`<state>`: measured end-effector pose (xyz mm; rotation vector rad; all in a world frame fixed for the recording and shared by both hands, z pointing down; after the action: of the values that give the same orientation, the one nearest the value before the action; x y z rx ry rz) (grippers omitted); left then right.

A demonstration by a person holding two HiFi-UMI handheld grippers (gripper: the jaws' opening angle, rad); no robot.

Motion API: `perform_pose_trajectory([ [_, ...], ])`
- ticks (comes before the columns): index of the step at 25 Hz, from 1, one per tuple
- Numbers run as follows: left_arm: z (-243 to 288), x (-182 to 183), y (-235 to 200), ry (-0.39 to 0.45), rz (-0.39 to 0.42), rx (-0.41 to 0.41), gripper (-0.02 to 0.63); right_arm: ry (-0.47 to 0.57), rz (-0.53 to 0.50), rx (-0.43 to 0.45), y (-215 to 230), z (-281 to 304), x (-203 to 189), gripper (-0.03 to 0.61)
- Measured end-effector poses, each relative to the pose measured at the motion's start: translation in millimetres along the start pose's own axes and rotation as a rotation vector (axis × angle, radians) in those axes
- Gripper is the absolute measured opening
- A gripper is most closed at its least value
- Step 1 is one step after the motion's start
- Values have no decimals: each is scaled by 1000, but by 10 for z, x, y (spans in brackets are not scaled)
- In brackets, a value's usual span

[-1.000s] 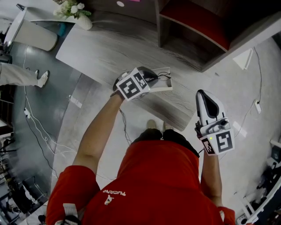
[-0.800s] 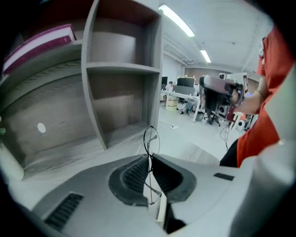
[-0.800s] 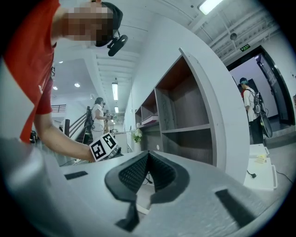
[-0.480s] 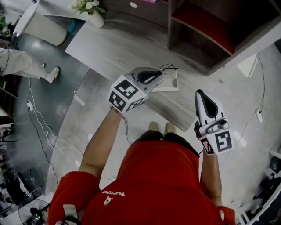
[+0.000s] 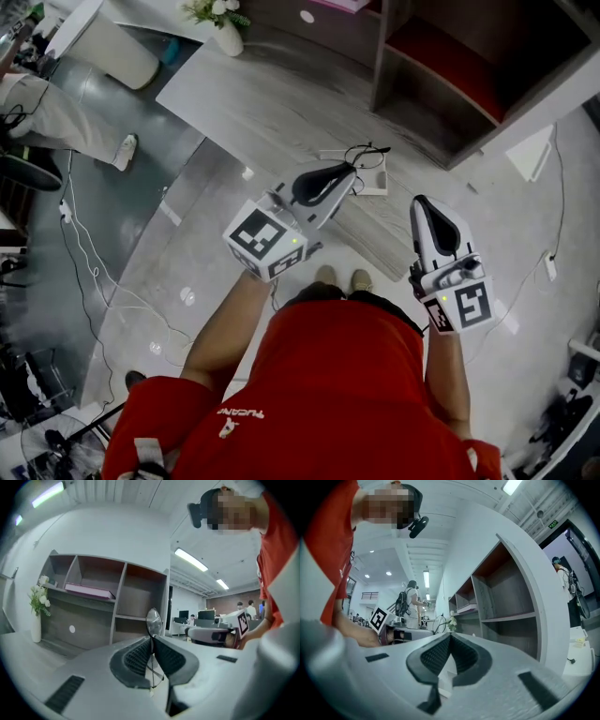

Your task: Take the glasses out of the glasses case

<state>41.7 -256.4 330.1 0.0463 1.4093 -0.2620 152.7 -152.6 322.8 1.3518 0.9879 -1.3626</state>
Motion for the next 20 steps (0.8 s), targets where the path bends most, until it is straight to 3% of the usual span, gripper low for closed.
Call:
perform_pose_trajectory([
  [5, -207, 217, 158, 144, -49, 56, 28, 13, -6, 34, -127, -1, 53, 5],
  [10, -353, 284, 309, 238, -43, 98, 28, 24, -11, 61, -232, -38, 99, 5],
  [20, -483, 355, 379, 275, -29, 143, 28, 42, 0, 88, -268, -68, 128, 5],
])
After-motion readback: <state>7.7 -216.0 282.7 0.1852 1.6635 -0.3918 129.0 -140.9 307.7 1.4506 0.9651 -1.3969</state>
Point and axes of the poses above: the fingertips, and each gripper's own axes: z forward along the fingers, y to its right, x out of its top, the point moved 4 cm from there along -z, backward along the fingers, and after that the axes turned 6 degrees about -y, right-handed, at the moved point
